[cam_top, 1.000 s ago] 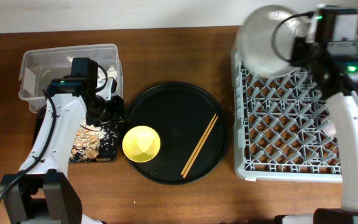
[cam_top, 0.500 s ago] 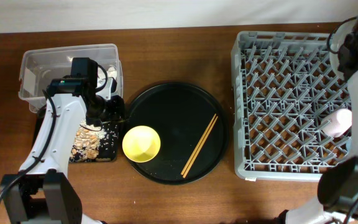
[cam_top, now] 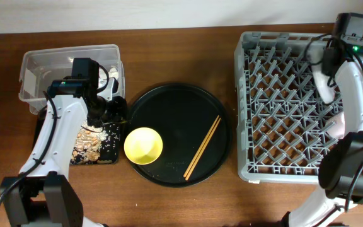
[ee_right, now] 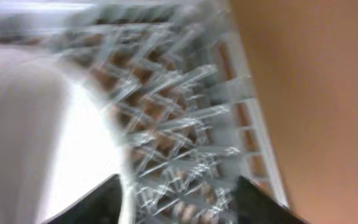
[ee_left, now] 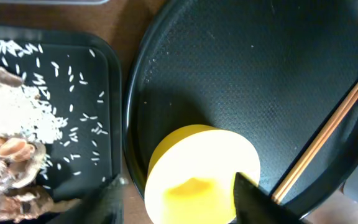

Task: Sort waste into correct bins and load items into the dishwasher rack
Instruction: 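Lift the white plate right and stand it upright in the rack, then reach the right gripper to the yellow bowl and grasp it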

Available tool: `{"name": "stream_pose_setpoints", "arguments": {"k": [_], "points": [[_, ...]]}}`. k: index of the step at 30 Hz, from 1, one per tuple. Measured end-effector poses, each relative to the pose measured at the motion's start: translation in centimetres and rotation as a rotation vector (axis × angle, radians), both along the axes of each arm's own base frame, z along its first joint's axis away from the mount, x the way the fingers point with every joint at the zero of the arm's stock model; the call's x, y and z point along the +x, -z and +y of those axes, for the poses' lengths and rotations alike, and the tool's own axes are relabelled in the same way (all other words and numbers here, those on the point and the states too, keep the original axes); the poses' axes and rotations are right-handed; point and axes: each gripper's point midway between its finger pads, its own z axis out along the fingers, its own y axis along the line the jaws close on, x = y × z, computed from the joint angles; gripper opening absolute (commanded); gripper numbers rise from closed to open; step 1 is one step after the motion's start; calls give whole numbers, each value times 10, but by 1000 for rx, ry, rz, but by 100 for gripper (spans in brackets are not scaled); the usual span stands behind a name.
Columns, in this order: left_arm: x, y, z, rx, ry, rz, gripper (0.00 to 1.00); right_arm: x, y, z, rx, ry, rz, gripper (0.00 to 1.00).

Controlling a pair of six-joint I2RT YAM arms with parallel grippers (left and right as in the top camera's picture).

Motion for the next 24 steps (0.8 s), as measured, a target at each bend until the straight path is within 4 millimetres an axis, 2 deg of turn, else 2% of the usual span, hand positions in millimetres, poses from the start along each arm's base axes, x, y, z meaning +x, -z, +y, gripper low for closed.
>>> {"name": "stream_pose_setpoints", "arguments": {"k": [1, 2, 6, 8, 9, 10, 12, 13, 14, 15, 17, 18, 19, 22, 24], "points": [[1, 0, 0, 0, 2, -5, 62, -1, -4, 25, 82, -71, -5, 73], [1, 0, 0, 0, 2, -4, 62, -2, -9, 40, 126, -112, -13, 75], [1, 0, 0, 0, 2, -5, 63, -18, -34, 113, 294, -261, -37, 77], [1, 0, 0, 0, 2, -6, 64, -29, -41, 153, 380, -336, -26, 83], [1, 0, 0, 0, 2, -6, 68, -34, -42, 168, 418, -368, -16, 84], [1, 0, 0, 0, 2, -5, 70, -44, -42, 194, 483, -426, 14, 84], [1, -1, 0, 0, 2, -7, 71, -63, -44, 265, 659, -596, 71, 84], [1, -1, 0, 1, 2, -8, 71, -70, -43, 290, 718, -659, 91, 84], [2, -1, 0, 0, 2, -9, 71, -81, -38, 323, 783, -720, 125, 84], [2, -1, 0, 1, 2, -11, 71, -88, -33, 338, 810, -745, 151, 84], [1, 0, 5, 30, -9, -6, 71, -107, -12, 387, 861, -822, 221, 84], [-3, 3, 14, 75, -46, 19, 72, -117, 0, 408, 881, -849, 260, 84], [-6, 5, 21, 109, -82, 39, 75, -122, 9, 425, 894, -872, 271, 82], [-15, 8, 50, 190, -225, 94, 93, -138, 38, 471, 932, -891, 298, 72], [-20, 8, 72, 209, -321, 119, 94, -155, 65, 501, 938, -889, 342, 72]]}}
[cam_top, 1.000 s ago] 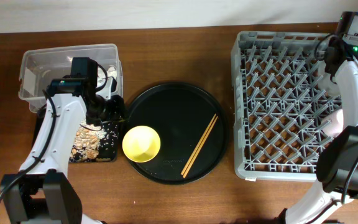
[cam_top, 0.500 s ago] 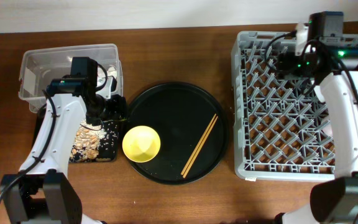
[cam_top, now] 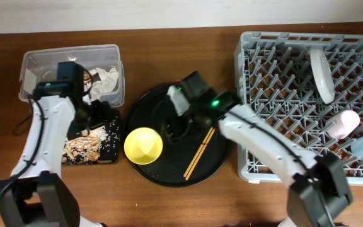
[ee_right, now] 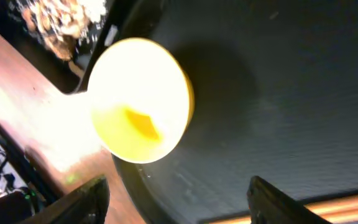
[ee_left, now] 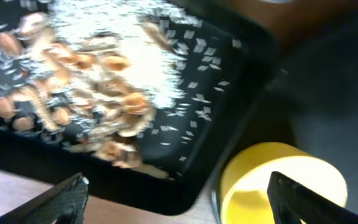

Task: Sort waste into correct bins and load items into the dishwasher rack
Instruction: 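Reach the right gripper to the yellow bowl and grasp it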

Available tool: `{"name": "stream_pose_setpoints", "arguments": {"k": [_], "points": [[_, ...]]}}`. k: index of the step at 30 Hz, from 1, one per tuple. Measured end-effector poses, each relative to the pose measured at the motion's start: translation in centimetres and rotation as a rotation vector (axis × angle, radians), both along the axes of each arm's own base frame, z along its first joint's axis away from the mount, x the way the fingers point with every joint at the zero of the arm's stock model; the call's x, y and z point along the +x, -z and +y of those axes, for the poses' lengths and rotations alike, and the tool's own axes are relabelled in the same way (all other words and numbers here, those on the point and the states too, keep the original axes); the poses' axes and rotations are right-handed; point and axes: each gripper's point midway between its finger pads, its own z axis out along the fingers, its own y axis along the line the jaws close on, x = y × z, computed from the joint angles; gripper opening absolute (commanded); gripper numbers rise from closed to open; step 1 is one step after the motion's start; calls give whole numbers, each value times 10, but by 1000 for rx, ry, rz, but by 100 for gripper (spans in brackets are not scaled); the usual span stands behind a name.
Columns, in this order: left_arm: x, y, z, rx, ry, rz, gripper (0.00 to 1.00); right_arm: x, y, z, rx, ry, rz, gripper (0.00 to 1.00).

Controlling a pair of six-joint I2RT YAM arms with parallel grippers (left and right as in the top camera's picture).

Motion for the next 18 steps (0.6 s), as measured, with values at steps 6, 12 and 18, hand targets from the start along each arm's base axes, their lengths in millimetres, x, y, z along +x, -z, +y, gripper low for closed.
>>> {"name": "stream_pose_setpoints", "arguments": {"k": [6, 12, 18], "points": [[-4, 0, 13, 14, -54, 15, 95, -27, 75, 24, -173, 35, 104, 54], [-5, 0, 13, 15, -54, 16, 95, -19, 90, 29, -173, 92, 109, 27], [-5, 0, 13, 15, -54, 16, 95, -12, 88, 34, -149, 136, 101, 15]]}}
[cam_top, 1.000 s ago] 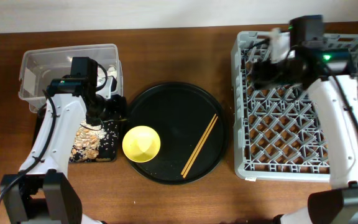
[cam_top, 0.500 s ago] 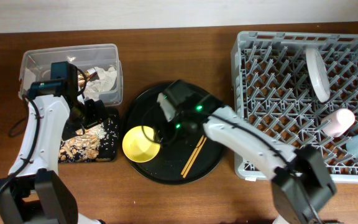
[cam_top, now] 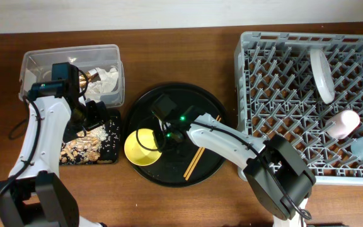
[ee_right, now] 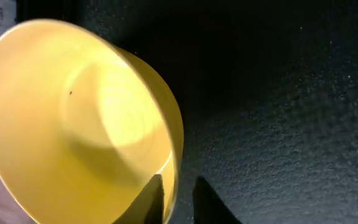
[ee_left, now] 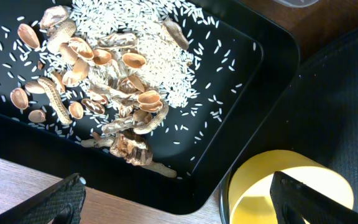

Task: Sort waste into correct bins and load items into the dishwasher rack
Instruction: 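Reach the right gripper to the yellow bowl and grasp it, then carry the yellow bowl right and place it upside down in the rack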

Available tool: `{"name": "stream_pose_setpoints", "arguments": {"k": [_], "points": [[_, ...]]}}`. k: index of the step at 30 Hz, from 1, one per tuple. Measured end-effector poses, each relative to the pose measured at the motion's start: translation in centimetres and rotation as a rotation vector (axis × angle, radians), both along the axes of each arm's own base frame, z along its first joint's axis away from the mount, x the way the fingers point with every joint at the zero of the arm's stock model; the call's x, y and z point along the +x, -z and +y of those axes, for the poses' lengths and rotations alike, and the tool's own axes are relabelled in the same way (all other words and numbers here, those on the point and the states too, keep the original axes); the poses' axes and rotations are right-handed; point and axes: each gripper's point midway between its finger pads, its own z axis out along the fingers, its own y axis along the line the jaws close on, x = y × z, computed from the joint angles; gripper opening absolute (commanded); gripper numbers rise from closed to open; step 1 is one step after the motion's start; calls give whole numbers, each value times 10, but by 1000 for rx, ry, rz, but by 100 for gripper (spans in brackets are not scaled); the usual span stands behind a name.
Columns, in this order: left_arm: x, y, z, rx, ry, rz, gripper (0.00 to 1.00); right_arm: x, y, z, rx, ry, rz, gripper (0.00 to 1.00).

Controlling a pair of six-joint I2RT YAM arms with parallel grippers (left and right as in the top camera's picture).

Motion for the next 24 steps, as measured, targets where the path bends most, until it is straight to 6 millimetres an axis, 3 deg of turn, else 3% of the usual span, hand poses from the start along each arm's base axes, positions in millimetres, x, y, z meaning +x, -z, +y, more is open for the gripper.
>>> {"name": "stream_pose_setpoints", "arguments": {"k": [8, 17, 18, 20, 21, 24], "points": [[0, 0, 0, 0, 0, 0, 95, 0, 0, 0, 1, 19, 7, 4], [0, 0, 0, 0, 0, 0, 95, 3, -1, -8, -20, 12, -4, 4], [0, 0, 0, 0, 0, 0, 95, 9, -8, -19, -38, 29, -24, 4], [0, 0, 0, 0, 0, 0, 95, 32, -43, -46, -47, 66, -129, 4], [0, 0, 0, 0, 0, 0, 95, 48, -75, -68, -50, 100, -222, 4], [0, 0, 0, 0, 0, 0, 95, 78, -148, -133, -105, 214, -456, 4]]}}
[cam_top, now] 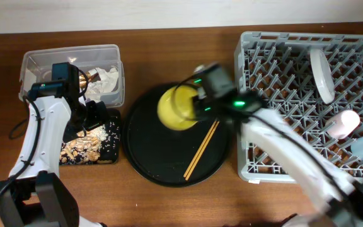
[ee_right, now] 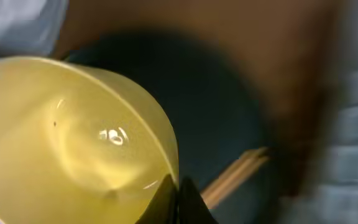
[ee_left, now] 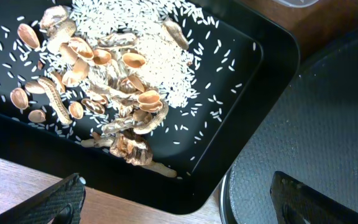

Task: Sort waste into correct bins and load items into the dishwasher rack
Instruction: 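Carry the yellow bowl right and place it upside down in the rack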

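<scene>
My right gripper (cam_top: 197,106) is shut on the rim of the yellow bowl (cam_top: 176,108), holding it above the round black tray (cam_top: 150,157); the pinched bowl (ee_right: 73,137) fills the right wrist view. A pair of chopsticks (cam_top: 201,150) lies on the tray. The grey dishwasher rack (cam_top: 295,126) stands at the right with a white plate (cam_top: 321,75), a pink cup (cam_top: 344,121) and a pale cup. My left gripper (ee_left: 173,202) hangs open over the near corner of the black food-waste tray (ee_left: 247,87) of rice and shells (ee_left: 104,81).
A clear plastic bin (cam_top: 49,69) with crumpled paper (cam_top: 106,79) sits at the back left, behind the waste tray (cam_top: 106,154). The brown table (cam_top: 169,50) lies between the bins and the rack.
My right gripper has shut on the yellow bowl's rim and now holds it up, farther back and right over the round tray. The left arm has not moved.
My right gripper was at the rack's far corner while the left hovered by the bowl. Then the right arm was over the round tray and the left over the waste tray. The right closed in on the bowl's rim and now holds it raised.
</scene>
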Available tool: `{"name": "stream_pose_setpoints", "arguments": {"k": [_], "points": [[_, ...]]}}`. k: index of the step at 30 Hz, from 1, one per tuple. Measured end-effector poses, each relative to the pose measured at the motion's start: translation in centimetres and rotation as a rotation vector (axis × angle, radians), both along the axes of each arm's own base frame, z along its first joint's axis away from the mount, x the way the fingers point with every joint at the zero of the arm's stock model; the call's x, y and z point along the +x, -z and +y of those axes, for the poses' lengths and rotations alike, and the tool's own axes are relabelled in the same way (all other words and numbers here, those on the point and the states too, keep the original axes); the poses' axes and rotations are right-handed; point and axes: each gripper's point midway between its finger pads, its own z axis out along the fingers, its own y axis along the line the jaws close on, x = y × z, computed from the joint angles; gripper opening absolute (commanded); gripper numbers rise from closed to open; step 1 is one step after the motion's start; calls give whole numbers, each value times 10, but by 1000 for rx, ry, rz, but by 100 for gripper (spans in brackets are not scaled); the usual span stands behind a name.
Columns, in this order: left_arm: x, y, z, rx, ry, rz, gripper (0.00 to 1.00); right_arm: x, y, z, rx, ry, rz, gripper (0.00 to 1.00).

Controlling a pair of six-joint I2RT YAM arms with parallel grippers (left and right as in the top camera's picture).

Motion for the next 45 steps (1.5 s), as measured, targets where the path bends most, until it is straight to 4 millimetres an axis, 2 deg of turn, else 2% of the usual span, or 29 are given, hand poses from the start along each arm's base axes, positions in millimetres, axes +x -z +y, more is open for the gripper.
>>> {"name": "stream_pose_setpoints", "arguments": {"k": [2, 3, 5, 6, 9, 11, 13, 15, 18, 24, 29, 33, 39, 41, 44, 45], "points": [[0, 0, 0, 0, 0, 0, 95, 20, -40, -71, -146, 171, -163, 4], [0, 0, 0, 0, 0, 0, 96, 26, -47, -100, -222, 252, -200, 4], [0, 0, 0, 0, 0, -1, 96, 39, -64, -174, -442, 463, -280, 4], [1, 0, 0, 0, 0, -3, 96, 41, -71, -199, -517, 533, -298, 4], [1, 0, 0, 0, 0, -4, 96, 43, -82, -259, -687, 724, -327, 4], [1, 0, 0, 1, 0, -5, 96, 47, -78, -283, -754, 791, -316, 4], [1, 0, 0, 0, -3, -5, 96, 52, -60, -300, -828, 810, -265, 4], [1, 0, 0, 1, -3, -5, 96, 64, -26, -304, -892, 781, -192, 4], [1, 0, 0, 0, -3, -5, 96, 71, 0, -305, -952, 764, -145, 4], [1, 0, 0, 0, -3, -5, 96, 71, 1, -302, -1005, 770, -150, 4], [1, 0, 0, 0, -3, -4, 96, 73, 9, -279, -995, 691, -138, 5], [1, 0, 0, 0, -3, -5, 97, 66, 17, -274, -992, 637, -80, 4], [1, 0, 0, 0, -3, -5, 96, 47, 30, -273, -949, 661, -5, 4], [1, 0, 0, 0, -3, -5, 96, 38, 37, -271, -908, 673, 35, 9], [1, 0, 0, 0, -3, -5, 96, 29, 48, -259, -798, 649, 95, 26], [1, 0, 0, 0, -3, -5, 96, 28, 48, -253, -743, 641, 100, 27]]}}
